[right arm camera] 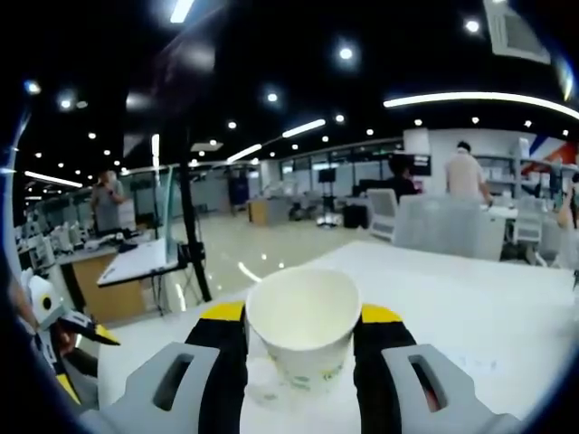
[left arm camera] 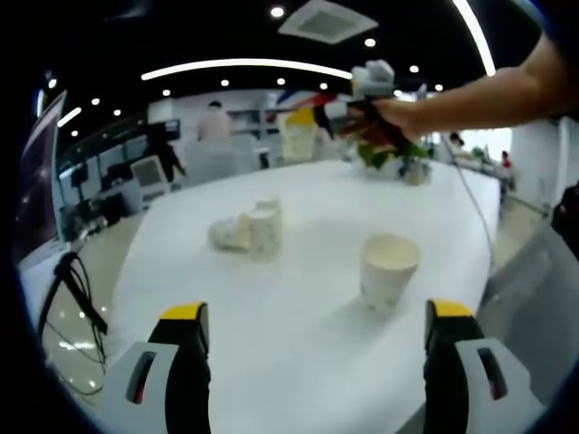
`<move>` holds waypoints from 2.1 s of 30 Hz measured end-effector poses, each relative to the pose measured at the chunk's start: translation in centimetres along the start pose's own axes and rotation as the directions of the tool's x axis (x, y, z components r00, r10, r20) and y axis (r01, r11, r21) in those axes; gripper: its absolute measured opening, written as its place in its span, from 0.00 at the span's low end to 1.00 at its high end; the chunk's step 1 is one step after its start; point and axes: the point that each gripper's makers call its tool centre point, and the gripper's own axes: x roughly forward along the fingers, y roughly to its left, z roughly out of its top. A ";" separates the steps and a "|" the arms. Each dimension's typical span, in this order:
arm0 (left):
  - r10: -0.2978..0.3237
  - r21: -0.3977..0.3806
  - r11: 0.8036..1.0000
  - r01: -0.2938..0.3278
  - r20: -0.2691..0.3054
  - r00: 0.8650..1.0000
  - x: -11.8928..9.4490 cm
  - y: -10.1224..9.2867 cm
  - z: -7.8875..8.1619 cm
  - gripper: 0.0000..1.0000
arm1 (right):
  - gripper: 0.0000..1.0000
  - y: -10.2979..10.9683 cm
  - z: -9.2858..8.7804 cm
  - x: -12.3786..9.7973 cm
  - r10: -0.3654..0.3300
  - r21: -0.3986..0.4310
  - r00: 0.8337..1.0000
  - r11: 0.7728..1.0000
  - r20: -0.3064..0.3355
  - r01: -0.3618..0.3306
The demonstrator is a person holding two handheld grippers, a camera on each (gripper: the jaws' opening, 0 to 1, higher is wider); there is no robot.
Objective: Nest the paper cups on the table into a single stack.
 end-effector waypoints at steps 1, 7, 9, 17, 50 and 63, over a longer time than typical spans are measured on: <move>-0.001 -0.002 1.000 0.001 0.002 1.000 0.0 0.0 0.0 0.99 | 0.43 0.1 0.0 -0.1 0.002 0.000 1.000 1.000 0.000 -0.002; -0.001 0.001 1.000 0.001 0.001 1.000 0.1 0.0 0.1 0.99 | 0.42 0.9 0.3 -0.8 0.009 0.014 1.000 1.000 0.008 -0.009; -0.001 0.004 1.000 0.001 0.001 1.000 0.1 0.0 0.1 0.99 | 0.43 1.1 0.3 -1.0 0.011 0.011 1.000 1.000 0.009 -0.011; -0.006 0.015 1.000 0.006 0.003 1.000 0.1 -0.3 0.2 0.99 | 0.43 2.5 0.6 -1.8 0.027 0.026 1.000 0.999 0.015 -0.027; -0.021 0.043 0.999 0.021 0.006 1.000 0.1 -0.9 0.1 0.99 | 0.42 7.7 -0.4 -5.7 0.077 0.053 0.997 0.996 0.028 -0.078; -0.025 0.031 0.999 0.024 0.009 1.000 0.1 -1.0 0.3 0.99 | 0.42 9.5 -1.4 -6.8 0.093 0.048 0.996 0.994 0.015 -0.094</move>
